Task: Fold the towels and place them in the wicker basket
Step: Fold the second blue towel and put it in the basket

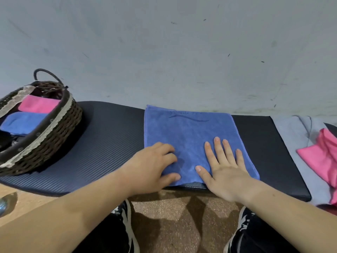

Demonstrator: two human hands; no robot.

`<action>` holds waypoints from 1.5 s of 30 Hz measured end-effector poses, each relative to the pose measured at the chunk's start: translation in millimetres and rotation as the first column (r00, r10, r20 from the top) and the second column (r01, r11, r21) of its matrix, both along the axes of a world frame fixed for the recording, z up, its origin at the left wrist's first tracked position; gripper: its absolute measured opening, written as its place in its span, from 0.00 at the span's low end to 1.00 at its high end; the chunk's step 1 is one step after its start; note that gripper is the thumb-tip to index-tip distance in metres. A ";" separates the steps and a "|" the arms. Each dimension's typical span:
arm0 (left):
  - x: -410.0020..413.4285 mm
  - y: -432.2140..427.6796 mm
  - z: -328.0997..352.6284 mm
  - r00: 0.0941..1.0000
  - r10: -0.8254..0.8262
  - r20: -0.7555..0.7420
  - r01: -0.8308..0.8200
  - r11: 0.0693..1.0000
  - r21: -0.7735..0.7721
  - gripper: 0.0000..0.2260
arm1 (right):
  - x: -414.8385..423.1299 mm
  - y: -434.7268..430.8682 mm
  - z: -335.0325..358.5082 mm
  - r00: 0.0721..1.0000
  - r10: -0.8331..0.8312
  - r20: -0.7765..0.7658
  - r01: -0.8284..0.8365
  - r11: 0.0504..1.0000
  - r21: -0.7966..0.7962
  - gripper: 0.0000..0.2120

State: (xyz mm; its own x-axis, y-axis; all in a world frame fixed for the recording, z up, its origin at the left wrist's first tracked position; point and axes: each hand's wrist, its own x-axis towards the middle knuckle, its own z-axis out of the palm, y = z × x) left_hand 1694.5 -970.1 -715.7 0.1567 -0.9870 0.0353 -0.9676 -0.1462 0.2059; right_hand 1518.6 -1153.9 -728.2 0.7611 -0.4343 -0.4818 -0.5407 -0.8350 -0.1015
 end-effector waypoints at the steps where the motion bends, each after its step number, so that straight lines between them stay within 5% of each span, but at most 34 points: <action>1: -3.3 8.8 -0.3 1.000 -0.004 0.012 0.004 1.000 -0.006 0.26 | -4.0 3.7 -1.6 1.000 -0.006 0.026 0.006 1.000 0.001 0.38; 5: -5.6 35.4 -0.7 0.999 0.007 -0.049 -0.007 1.000 -0.005 0.23 | -24.9 9.0 -1.4 0.994 0.023 0.110 -0.027 0.999 0.031 0.38; 10: -4.8 50.2 -8.4 0.996 -0.050 -0.080 0.049 0.999 -0.013 0.09 | -50.4 2.0 0.8 0.956 0.192 0.222 -0.204 0.978 0.033 0.36; 14: -1.9 53.0 1.6 0.965 0.075 -0.253 -0.087 0.996 -0.034 0.05 | -61.4 -13.2 -0.4 0.905 0.254 0.342 -0.258 0.965 -0.035 0.38; 20: 2.8 59.1 16.1 0.896 0.211 -0.391 -0.217 0.976 0.030 0.04 | -75.4 -38.5 -0.6 0.827 0.115 0.551 -0.100 0.993 -0.057 0.18; 25: 9.3 63.2 23.7 0.884 0.285 -0.370 -0.285 0.957 0.057 0.01 | -82.0 -45.4 22.4 0.810 -0.311 0.497 0.131 0.922 0.365 0.10; 29: 17.0 67.9 36.0 0.806 0.335 -0.488 -0.307 0.942 0.140 0.03 | -91.9 -50.2 43.6 0.803 -0.442 0.399 0.174 0.815 0.553 0.04; 36: 19.8 71.4 59.4 0.496 0.381 -0.780 -0.304 0.918 0.255 0.03 | -88.7 -48.2 59.3 0.805 -0.519 0.290 0.176 0.674 0.718 0.07; 45: 60.4 37.5 50.1 0.704 0.476 -0.527 -0.509 0.856 0.093 0.02 | -35.3 -74.8 40.9 0.530 -0.704 0.472 0.243 0.660 0.711 0.07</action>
